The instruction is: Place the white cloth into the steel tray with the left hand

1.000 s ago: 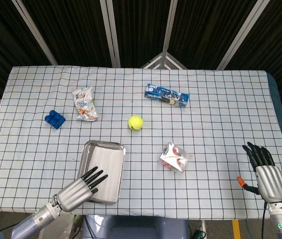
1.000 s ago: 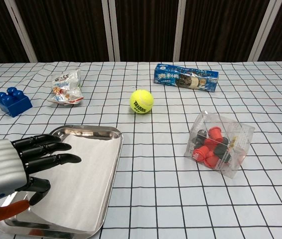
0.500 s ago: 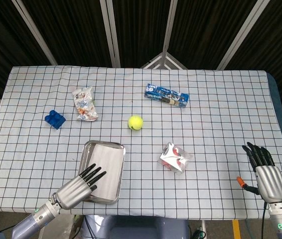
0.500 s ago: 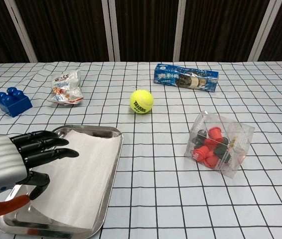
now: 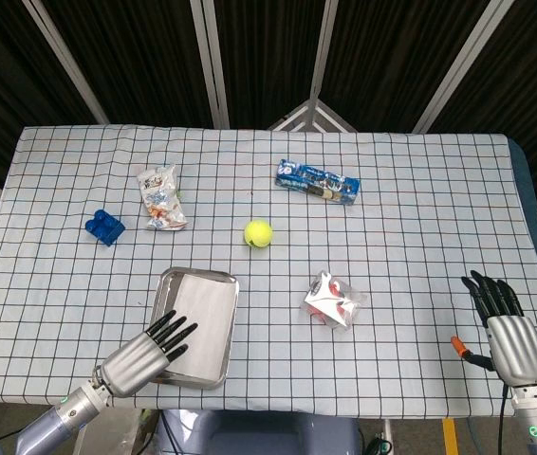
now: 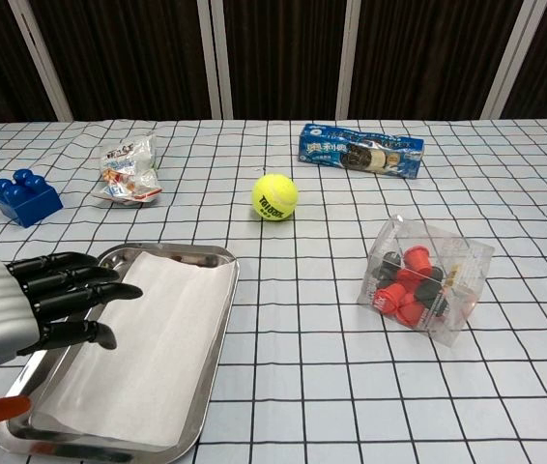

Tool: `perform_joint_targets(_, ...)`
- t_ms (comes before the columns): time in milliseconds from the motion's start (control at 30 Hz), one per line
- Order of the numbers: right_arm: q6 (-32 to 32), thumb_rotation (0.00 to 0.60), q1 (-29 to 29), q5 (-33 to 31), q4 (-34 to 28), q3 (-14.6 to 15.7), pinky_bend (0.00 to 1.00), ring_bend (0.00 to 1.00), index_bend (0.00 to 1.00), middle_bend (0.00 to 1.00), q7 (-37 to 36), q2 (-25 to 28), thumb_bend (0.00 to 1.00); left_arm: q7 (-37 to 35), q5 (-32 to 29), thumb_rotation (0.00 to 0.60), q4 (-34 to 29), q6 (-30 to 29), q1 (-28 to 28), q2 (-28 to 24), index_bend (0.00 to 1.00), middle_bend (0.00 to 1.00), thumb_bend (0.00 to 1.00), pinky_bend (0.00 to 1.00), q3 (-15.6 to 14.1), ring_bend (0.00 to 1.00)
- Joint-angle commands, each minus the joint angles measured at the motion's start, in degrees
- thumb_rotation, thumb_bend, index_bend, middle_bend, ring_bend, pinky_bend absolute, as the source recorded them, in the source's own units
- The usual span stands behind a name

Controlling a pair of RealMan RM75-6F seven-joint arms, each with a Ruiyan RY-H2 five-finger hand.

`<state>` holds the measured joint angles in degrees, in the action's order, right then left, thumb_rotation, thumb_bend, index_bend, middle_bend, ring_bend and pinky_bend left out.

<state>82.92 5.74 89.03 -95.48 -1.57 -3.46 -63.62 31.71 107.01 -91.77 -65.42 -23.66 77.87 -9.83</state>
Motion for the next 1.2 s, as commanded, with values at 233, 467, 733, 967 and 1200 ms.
perform_joint_targets(233, -0.3, 0.6, 0.0, -0.3, -0.1, 0.1, 0.0, 0.0, 0.0, 0.0, 0.4, 0.0, 0.31, -2.9, 0.3, 0.6, -2.4, -5.3, 2.3, -3.4, 0.16, 0.0, 0.25, 0.0, -0.8, 0.0)
perform_joint_targets(467, -0.6, 0.6, 0.1, -0.4, -0.2, 0.1, 0.0, 0.0, 0.0, 0.0, 0.6, -0.1, 0.31, -5.1, -3.8, 0.6, -3.5, -3.7, 3.6, -5.2, 0.01, 0.0, 0.29, 0.0, -1.3, 0.0)
perform_joint_targets(733, -0.8, 0.6, 0.1, -0.5, -0.4, 0.1, 0.0, 0.0, 0.0, 0.0, 0.7, 0.0, 0.31, 3.3, -15.8, 0.6, -10.2, 9.1, -0.7, -8.0, 0.0, 0.0, 0.6, 0.0, 2.5, 0.0)
perform_joint_targets(967, -0.7, 0.6, 0.1, -0.3, -0.3, 0.1, 0.0, 0.0, 0.0, 0.0, 0.2, 0.1, 0.31, 12.8, -29.1, 0.6, -15.1, 15.9, -4.7, -5.9, 0.0, 0.0, 0.63, 0.0, 6.5, 0.0)
perform_joint_targets(1200, -0.6, 0.6, 0.2, -0.1, -0.2, 0.2, 0.0, 0.0, 0.0, 0.0, -0.2, 0.2, 0.31, 20.5, -38.6, 0.6, -17.2, 16.6, -7.0, -3.9, 0.0, 0.0, 0.63, 0.0, 6.7, 0.0)
